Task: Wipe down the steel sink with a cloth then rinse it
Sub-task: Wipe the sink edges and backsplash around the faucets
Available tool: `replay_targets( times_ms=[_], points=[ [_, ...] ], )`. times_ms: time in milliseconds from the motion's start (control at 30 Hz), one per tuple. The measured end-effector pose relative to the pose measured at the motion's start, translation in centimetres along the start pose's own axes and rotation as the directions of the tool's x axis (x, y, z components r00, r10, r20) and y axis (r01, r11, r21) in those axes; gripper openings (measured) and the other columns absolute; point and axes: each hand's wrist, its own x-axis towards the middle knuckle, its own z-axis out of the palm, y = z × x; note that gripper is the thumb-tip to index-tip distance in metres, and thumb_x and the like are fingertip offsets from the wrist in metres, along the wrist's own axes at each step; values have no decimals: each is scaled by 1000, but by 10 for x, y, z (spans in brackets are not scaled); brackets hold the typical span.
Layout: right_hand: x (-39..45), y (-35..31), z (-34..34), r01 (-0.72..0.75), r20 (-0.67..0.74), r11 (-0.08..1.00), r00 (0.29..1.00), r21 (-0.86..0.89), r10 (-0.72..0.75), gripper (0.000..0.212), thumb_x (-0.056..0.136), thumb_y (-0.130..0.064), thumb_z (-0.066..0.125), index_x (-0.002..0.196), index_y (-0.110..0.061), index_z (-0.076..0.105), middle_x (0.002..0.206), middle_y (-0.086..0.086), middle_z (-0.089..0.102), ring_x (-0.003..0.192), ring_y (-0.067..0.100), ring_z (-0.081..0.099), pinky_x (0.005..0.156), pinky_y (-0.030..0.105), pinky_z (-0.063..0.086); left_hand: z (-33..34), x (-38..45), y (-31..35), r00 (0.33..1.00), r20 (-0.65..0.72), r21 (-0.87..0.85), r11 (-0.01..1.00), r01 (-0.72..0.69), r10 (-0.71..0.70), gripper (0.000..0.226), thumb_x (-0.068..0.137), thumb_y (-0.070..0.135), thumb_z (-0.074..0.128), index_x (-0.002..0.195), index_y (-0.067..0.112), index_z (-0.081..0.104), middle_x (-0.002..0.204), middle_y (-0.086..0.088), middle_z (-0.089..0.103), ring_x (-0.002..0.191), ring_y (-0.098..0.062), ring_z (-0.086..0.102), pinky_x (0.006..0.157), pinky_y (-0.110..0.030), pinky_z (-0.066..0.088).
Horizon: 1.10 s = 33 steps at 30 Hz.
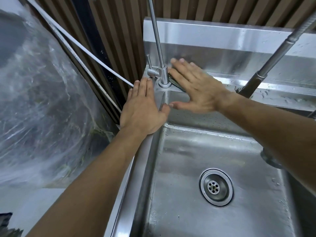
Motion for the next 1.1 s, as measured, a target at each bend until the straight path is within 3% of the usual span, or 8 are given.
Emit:
replay_targets(
  times_ms=[133,367,533,667,833,900,1033,1100],
  points=[
    [7,0,-1,-12,61,999,998,35,10,94,94,-81,8,164,-20,-9,172,-2,-11,158,13,-14,130,38,-5,2,2,-2,1000,4,6,1000,-15,15,93,93,59,30,165,5,6,173,-13,5,160,-30,4,131,-44,7],
    [-15,-27,15,-440,-29,877,891,194,453,68,106,-57,14,165,-25,0,172,-9,-7,159,16,-10,129,42,-5,-4,-1,0,998,16,78,995,-56,55,87,91,55,20,166,14,8,174,-11,0,160,-29,-6,130,-42,-2],
    [-15,-32,8,-406,-150,825,857,392,493,59,107,-31,33,163,-18,24,173,2,11,160,23,4,129,37,-3,1,-1,0,995,-44,72,993,-90,93,76,95,45,18,164,12,24,172,-15,16,160,-32,7,130,-44,5],
    [-28,-26,25,-436,-188,885,867,164,462,60,108,-45,20,162,-19,28,170,3,21,158,30,15,129,42,8,4,1,-1,992,-50,79,991,-110,114,72,98,41,19,162,11,28,171,-17,20,159,-34,13,130,-47,9],
    [-16,-42,31,-491,-220,853,825,178,521,57,109,-44,21,161,-23,33,168,0,29,157,29,23,127,44,20,5,1,-5,990,-71,86,989,-118,125,75,96,43,16,161,9,32,169,-19,23,158,-35,17,129,-48,13],
    [-26,-34,35,-568,-207,793,767,220,608,56,110,-43,23,162,-23,31,169,-2,26,158,27,19,128,44,18,6,1,-5,989,-69,74,989,-127,132,75,96,43,18,161,9,32,169,-19,23,158,-35,18,129,-47,12],
    [-32,-34,38,-815,-173,500,469,293,866,63,108,-44,19,163,-13,22,171,5,17,159,27,9,127,50,19,6,0,-7,987,-81,75,988,-135,141,72,97,41,23,161,8,33,169,-19,23,157,-36,19,129,-47,13],
    [-18,-41,35,-856,-127,407,387,319,913,65,109,-42,18,163,-6,14,172,12,10,160,30,5,129,48,11,7,1,-6,986,-86,84,987,-134,141,71,97,41,24,160,8,33,169,-19,24,157,-36,19,129,-48,13]
  ],
)
